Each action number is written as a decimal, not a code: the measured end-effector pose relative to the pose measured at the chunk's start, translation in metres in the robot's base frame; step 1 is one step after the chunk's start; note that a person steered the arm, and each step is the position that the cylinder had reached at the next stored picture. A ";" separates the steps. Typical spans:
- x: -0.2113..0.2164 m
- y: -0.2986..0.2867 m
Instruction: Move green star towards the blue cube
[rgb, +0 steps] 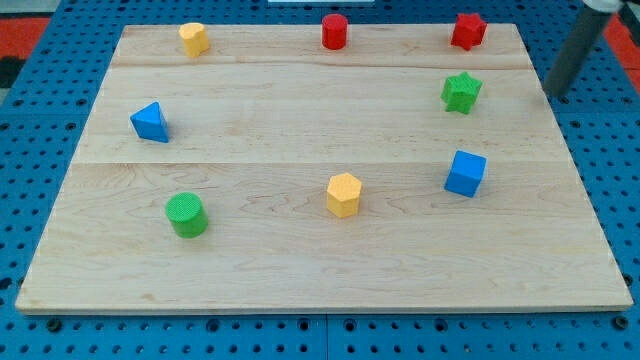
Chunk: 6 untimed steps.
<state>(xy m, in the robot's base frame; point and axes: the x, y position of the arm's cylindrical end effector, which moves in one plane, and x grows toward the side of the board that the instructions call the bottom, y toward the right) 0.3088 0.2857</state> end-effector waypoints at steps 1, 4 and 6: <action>-0.012 -0.035; 0.027 -0.095; 0.005 -0.140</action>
<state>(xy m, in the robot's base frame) 0.3142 0.1460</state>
